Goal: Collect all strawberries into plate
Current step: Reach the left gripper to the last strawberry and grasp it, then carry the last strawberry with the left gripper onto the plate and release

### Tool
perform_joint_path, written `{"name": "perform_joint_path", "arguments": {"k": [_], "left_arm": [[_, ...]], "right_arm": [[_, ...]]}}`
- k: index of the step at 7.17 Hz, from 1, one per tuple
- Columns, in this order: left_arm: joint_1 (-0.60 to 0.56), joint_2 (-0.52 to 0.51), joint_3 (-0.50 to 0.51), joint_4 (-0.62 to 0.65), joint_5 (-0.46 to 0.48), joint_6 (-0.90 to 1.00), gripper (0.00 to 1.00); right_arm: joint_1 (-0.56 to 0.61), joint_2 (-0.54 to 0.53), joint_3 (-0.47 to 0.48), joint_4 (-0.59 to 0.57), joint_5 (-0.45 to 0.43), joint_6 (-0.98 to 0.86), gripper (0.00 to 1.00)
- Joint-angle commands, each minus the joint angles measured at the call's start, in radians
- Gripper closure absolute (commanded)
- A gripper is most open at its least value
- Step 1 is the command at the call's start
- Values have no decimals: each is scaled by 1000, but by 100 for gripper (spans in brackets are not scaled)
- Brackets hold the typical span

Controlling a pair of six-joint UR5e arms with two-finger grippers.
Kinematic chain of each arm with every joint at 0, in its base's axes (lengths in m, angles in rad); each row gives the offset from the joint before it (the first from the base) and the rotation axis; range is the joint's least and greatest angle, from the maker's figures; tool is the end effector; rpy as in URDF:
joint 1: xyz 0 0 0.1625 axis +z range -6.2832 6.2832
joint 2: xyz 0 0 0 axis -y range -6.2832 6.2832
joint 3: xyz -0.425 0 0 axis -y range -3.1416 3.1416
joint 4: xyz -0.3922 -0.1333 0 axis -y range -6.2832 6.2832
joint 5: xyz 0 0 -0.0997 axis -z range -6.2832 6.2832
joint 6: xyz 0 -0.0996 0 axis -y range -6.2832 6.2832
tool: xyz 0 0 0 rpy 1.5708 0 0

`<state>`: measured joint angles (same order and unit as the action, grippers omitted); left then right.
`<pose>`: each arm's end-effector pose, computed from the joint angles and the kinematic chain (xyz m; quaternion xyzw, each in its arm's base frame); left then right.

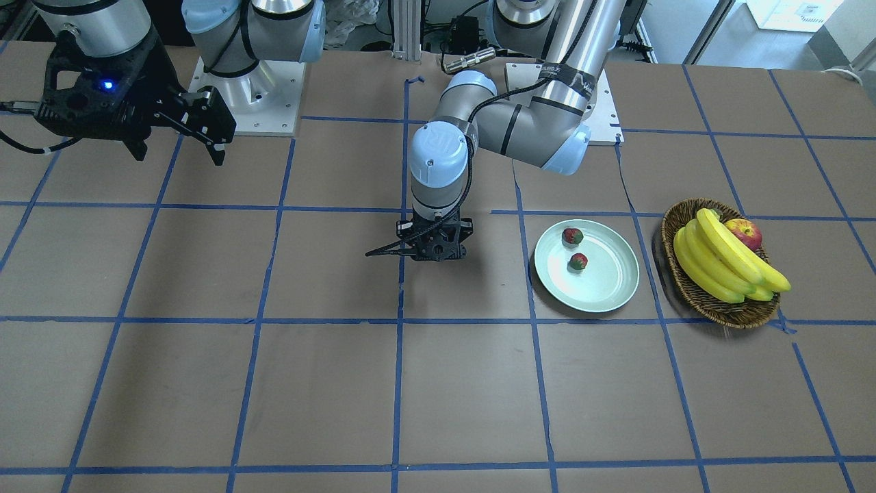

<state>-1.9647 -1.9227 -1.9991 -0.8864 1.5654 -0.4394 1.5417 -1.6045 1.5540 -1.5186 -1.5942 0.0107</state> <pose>-0.3212 -0.4242 0.1769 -0.0228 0.9986 0.0449 0.0169 0.1170 -0.4805 0.5073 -0.0199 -0.9997 -0.0010 0.0117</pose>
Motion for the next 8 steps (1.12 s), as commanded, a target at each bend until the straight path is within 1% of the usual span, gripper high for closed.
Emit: {"name": "perform_joint_path", "arguments": {"k": [1, 3, 4, 5, 7, 8], "left_arm": [[16, 42, 12, -6, 19, 45, 78], [110, 112, 9, -109, 31, 137, 78], [174, 145, 5, -165, 94, 231, 78], [238, 177, -4, -215, 105, 313, 78], [378, 197, -59, -220, 102, 486, 78], [432, 191, -85, -203, 96, 532, 79]], "right_arm": [[0, 0, 0, 0, 0, 0, 0], [0, 0, 1, 0, 2, 0, 0], [0, 0, 1, -2, 3, 0, 0], [0, 0, 1, -2, 3, 0, 0], [2, 0, 1, -2, 3, 0, 0], [0, 0, 1, -3, 3, 0, 0]]}}
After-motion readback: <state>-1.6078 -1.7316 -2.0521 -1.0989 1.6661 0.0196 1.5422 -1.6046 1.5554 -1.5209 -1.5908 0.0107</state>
